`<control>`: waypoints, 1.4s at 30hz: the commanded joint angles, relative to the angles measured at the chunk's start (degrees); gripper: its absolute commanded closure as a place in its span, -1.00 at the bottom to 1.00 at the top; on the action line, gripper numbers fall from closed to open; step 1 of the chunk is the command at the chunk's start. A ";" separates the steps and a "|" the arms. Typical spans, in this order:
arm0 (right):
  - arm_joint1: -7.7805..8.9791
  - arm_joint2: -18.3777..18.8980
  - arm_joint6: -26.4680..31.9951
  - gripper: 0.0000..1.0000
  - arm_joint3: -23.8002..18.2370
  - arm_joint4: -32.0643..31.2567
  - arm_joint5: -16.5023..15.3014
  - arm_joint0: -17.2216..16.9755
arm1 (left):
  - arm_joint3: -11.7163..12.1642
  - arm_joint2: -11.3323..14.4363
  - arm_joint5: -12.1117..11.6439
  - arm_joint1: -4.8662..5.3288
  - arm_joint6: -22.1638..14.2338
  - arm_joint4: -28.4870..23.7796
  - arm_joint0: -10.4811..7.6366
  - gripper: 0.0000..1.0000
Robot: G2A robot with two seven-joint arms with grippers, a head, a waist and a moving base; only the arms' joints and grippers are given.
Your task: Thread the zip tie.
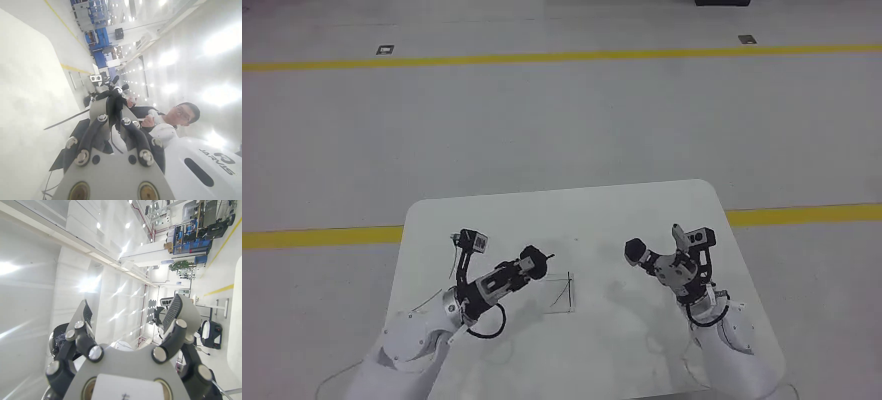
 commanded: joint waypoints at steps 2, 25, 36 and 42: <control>0.00 0.00 0.00 -1.00 0.00 0.00 0.00 0.00 | -1.50 -2.26 0.00 -0.26 -2.69 -2.81 -0.14 1.00; 0.42 6.62 -4.35 -1.00 0.28 -4.74 0.00 -1.57 | -4.85 -8.58 0.00 -1.29 -1.83 8.95 -0.17 1.00; 0.24 8.66 -6.21 -1.00 -0.42 -6.43 0.00 -2.18 | -5.65 -9.42 0.00 -1.80 -0.53 9.42 0.65 1.00; 0.24 8.66 -6.21 -1.00 -0.42 -6.43 0.00 -2.18 | -5.65 -9.42 0.00 -1.80 -0.53 9.42 0.65 1.00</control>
